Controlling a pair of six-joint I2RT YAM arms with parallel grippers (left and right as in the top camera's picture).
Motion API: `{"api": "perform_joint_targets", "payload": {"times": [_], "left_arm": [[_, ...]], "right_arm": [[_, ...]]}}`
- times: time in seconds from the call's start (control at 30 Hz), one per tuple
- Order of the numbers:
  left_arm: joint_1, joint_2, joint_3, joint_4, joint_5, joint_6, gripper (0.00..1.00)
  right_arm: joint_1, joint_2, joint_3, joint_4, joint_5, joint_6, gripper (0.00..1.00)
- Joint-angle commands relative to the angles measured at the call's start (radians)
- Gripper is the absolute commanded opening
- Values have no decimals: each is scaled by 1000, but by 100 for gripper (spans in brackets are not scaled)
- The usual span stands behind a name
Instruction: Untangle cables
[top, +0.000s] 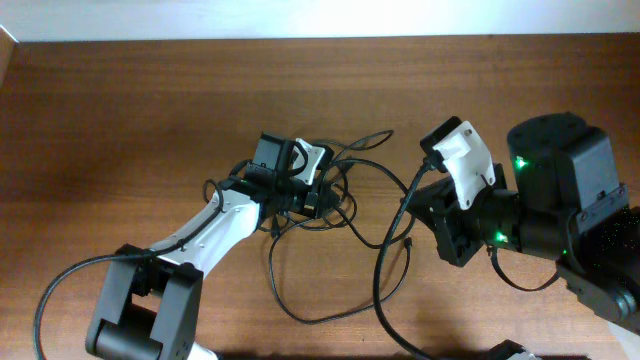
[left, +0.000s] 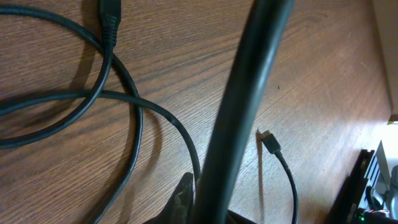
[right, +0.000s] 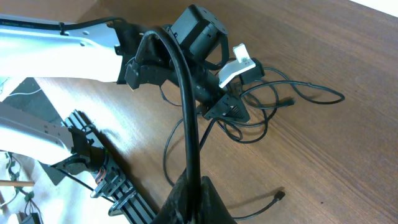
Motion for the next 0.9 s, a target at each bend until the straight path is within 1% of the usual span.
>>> {"api": "perform_joint_targets", "payload": {"times": [0.0,0.07,0.1,0.13,0.17,0.2,0.27,0.33,0.37,0.43,0.5,0.57,0.6,0.67,0.73,0.8,0.87], "left_arm": [[13,-6,5,2,27,5,0],[44,-51,5,-13,72,6,0],[72,-110,5,-39,74,6,0],[86,-140,5,-53,72,6,0],[113,-194,5,-82,50,6,0],[139,-252,5,-123,-1,6,0],[192,-365,5,-222,-148,6,0],[248,-459,5,-320,-295,6,0],[276,-494,5,-364,-345,6,0],[327,-534,5,-431,-391,7,0],[359,-537,5,-457,-391,10,0],[368,-537,5,-459,-391,9,0],[368,-537,5,-459,-391,9,0],[368,-537,5,-459,-391,6,0],[368,-537,5,-456,-390,5,0],[367,-537,5,-455,-385,6,0],[367,-537,5,-454,-351,6,0]], "right_arm": [[-6,-11,18,4,21,12,4],[-6,-11,18,3,183,113,4],[-6,-11,18,1,341,197,4],[-6,-11,18,-2,421,237,4],[-6,-11,18,-10,539,294,4],[-6,-11,18,-23,680,360,4],[-22,-11,18,-53,884,476,4],[-98,-11,18,-79,962,542,4],[-158,-11,18,-79,961,550,4],[-312,-11,18,-79,953,583,4],[-481,-10,18,-80,911,593,4],[-658,0,18,-92,811,587,4],[-711,7,18,-95,783,563,4],[-792,29,18,-98,722,522,4],[-818,55,18,-97,660,488,4],[-818,86,18,-94,572,417,4],[-817,146,18,-94,419,296,4]]}}
